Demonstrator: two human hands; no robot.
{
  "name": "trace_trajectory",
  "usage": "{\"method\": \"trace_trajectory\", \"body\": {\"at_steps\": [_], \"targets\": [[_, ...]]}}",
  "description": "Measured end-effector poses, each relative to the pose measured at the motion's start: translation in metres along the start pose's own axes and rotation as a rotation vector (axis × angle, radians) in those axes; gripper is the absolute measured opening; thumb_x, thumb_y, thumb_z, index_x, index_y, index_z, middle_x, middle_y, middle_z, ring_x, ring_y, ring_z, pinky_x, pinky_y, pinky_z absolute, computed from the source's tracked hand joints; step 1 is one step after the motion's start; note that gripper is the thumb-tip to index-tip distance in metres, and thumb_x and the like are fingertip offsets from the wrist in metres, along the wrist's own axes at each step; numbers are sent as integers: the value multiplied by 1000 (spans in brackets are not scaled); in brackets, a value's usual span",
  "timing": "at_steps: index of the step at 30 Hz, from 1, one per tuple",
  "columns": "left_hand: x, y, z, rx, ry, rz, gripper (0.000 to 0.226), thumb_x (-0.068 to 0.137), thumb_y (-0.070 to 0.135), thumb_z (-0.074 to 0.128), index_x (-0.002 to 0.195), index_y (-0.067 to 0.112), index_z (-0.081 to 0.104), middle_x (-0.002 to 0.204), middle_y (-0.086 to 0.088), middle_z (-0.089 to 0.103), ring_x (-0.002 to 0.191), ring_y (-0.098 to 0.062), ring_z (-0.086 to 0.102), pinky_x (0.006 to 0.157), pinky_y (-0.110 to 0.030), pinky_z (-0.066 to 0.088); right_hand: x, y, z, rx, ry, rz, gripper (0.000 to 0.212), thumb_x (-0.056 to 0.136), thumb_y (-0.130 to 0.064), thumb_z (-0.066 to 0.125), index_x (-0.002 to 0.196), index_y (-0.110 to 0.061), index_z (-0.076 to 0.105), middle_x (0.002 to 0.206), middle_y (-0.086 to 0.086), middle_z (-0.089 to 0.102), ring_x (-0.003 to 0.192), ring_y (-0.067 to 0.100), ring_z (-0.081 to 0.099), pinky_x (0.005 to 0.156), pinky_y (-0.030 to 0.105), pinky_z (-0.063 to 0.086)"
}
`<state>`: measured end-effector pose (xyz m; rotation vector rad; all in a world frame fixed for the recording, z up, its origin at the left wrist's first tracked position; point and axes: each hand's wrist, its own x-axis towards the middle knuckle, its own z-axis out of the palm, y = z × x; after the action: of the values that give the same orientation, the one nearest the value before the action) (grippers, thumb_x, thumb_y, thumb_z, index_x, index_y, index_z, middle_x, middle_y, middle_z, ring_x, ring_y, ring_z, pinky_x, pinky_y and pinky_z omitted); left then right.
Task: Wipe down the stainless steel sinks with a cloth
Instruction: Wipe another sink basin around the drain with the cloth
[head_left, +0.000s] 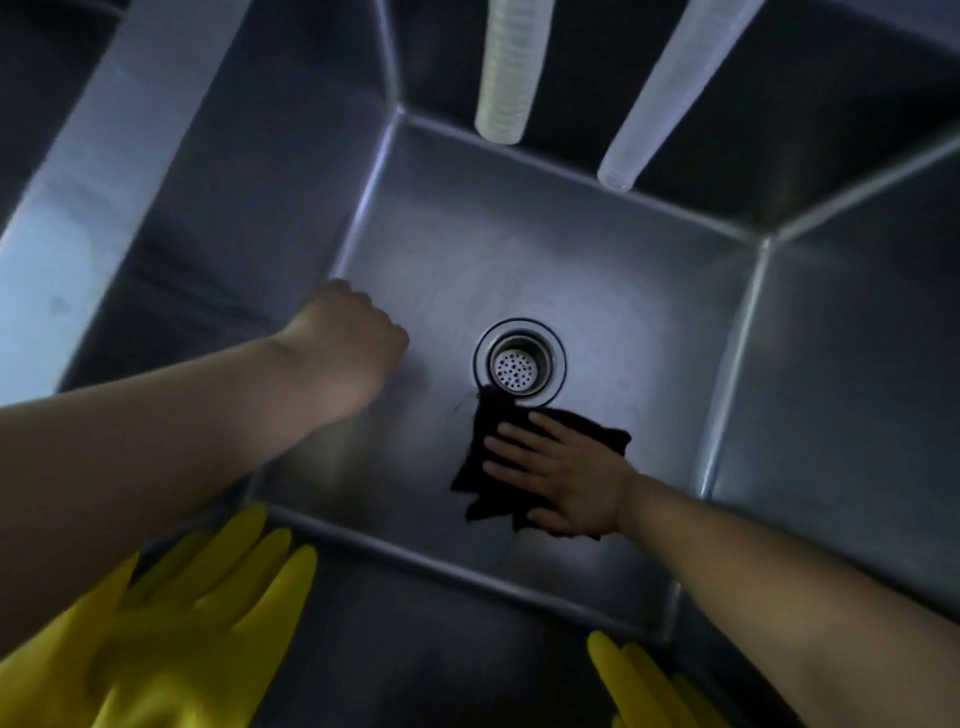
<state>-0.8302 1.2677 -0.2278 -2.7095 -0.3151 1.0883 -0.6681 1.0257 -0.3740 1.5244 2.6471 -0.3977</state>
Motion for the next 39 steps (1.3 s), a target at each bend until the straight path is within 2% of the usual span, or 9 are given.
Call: {"method": "trace_trajectory", "body": {"at_steps": [4, 8, 12, 19, 25, 29, 32, 36, 39], "targets": [[27, 26, 11, -102, -157, -53, 36, 93, 18, 45, 128, 11, 46, 127, -8, 51, 115, -26, 49, 96, -38, 34, -7, 34, -6, 2, 56, 286, 74, 84, -48, 43, 147, -14, 28, 154, 13, 24, 143, 33, 18, 117, 49, 13], [40, 49, 22, -87, -266, -57, 95, 83, 29, 67, 148, 2, 3, 156, -20, 4, 136, -40, 25, 101, -55, 33, -3, 64, -13, -24, 44, 543, 75, 85, -50, 35, 149, -15, 18, 156, 10, 11, 145, 29, 8, 118, 48, 10], [57, 69, 35, -174, -254, -63, 119, 76, 37, 76, 147, 0, -12, 154, -28, -9, 141, -46, 10, 107, -58, 27, 7, 99, -16, -36, 11, 739, 76, 85, -54, 24, 151, -20, 10, 159, 7, 3, 146, 24, -1, 119, 45, 1], [56, 78, 48, -194, -175, -47, 104, 85, 23, 67, 145, -6, -14, 150, -36, -9, 139, -52, 9, 111, -49, 27, 17, 109, -14, 62, 154, 1303, 73, 88, -50, 28, 152, -18, 11, 159, 10, 8, 147, 26, 3, 119, 45, 1], [55, 72, 38, -346, -200, 11, 113, 84, 14, 68, 145, 26, -27, 148, -38, -14, 138, -54, 3, 111, -51, 26, 37, 7, -5, 178, 190, 1647, 74, 89, -48, 37, 150, -11, 19, 157, 18, 15, 146, 34, 9, 117, 51, 4], [55, 75, 32, -351, -222, 7, 101, 90, 17, 61, 146, 31, -22, 147, -40, -13, 137, -55, 4, 110, -53, 25, 72, -76, 1, 311, 201, 1813, 74, 84, -46, 36, 147, -7, 31, 152, 22, 27, 142, 38, 22, 113, 56, 14], [57, 76, 31, -325, -218, 3, 101, 90, 19, 60, 146, 30, -24, 147, -41, -13, 137, -56, 5, 110, -52, 27, 84, -97, 2, 438, 247, 1971, 74, 83, -44, 40, 147, -8, 29, 153, 19, 26, 142, 36, 22, 113, 56, 14], [57, 77, 34, -308, -203, 8, 102, 89, 22, 62, 146, 28, -22, 146, -43, -10, 136, -57, 8, 108, -51, 29, 85, -75, -1, 431, 280, 2039, 78, 82, -42, 46, 147, -5, 25, 154, 22, 22, 143, 38, 18, 114, 55, 7], [57, 75, 36, -303, -181, 34, 99, 90, 21, 61, 147, 28, -20, 146, -43, -8, 136, -57, 10, 108, -51, 31, 76, -39, -3, 390, 241, 1925, 79, 84, -46, 37, 150, -9, 16, 157, 20, 12, 146, 35, 6, 116, 52, -2]]}}
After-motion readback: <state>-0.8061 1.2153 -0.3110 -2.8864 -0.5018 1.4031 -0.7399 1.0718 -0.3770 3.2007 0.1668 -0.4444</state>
